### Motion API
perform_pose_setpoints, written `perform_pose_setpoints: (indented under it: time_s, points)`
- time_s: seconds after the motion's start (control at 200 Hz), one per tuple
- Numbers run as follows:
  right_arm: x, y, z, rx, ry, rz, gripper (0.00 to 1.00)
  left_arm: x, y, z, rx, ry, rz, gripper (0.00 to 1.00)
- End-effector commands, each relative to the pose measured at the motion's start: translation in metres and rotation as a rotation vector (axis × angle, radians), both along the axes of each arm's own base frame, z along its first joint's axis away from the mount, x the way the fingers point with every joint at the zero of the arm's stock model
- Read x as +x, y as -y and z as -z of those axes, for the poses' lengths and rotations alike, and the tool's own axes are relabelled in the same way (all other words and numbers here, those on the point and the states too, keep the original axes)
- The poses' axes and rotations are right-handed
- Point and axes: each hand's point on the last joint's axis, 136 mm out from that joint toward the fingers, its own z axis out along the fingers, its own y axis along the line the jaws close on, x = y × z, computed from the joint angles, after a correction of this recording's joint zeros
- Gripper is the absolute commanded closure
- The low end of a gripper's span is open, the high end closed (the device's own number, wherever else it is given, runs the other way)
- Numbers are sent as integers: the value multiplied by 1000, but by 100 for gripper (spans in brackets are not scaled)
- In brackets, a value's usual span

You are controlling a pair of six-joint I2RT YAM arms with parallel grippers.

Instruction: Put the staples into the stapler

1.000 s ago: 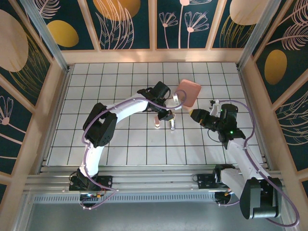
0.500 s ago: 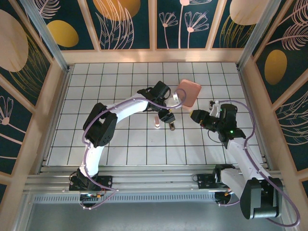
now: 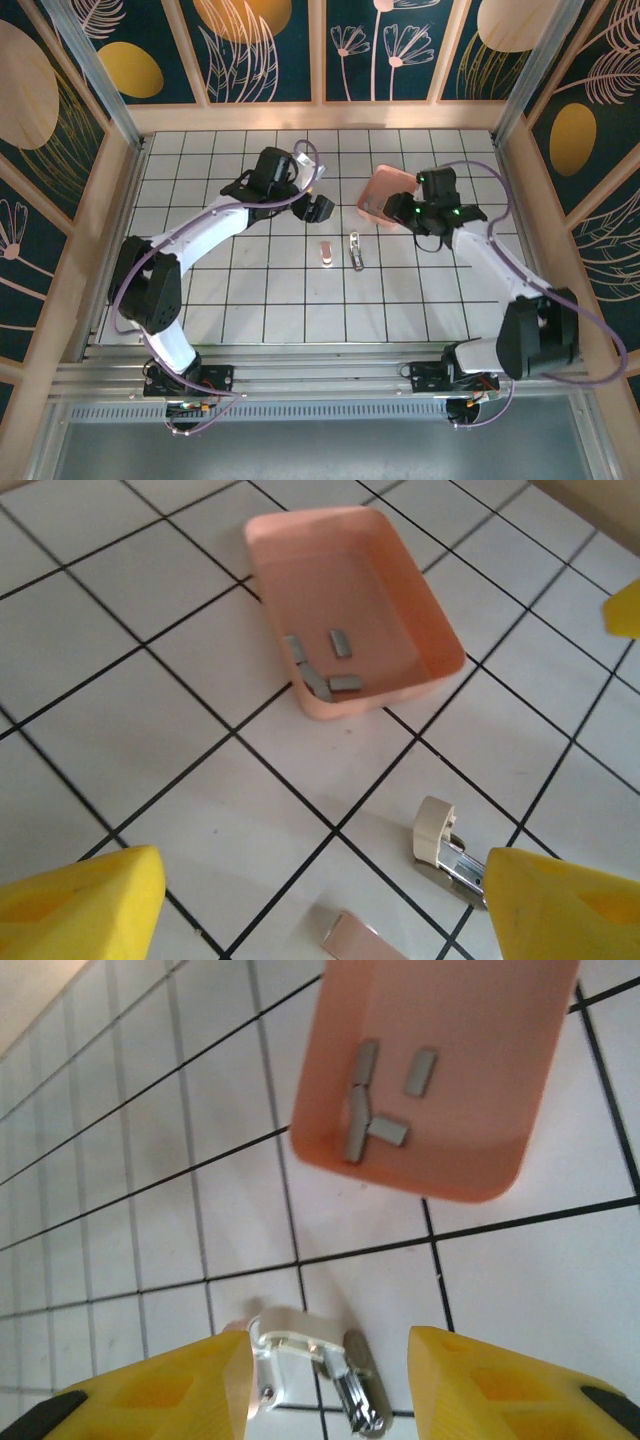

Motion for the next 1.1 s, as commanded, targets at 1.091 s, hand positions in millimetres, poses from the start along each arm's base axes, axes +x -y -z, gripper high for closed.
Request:
perform_pose_setpoints:
  time_s: [1.091]
  points:
    - [137, 0, 118, -201, -452, 248, 62, 73, -75, 50, 187, -149, -393, 14]
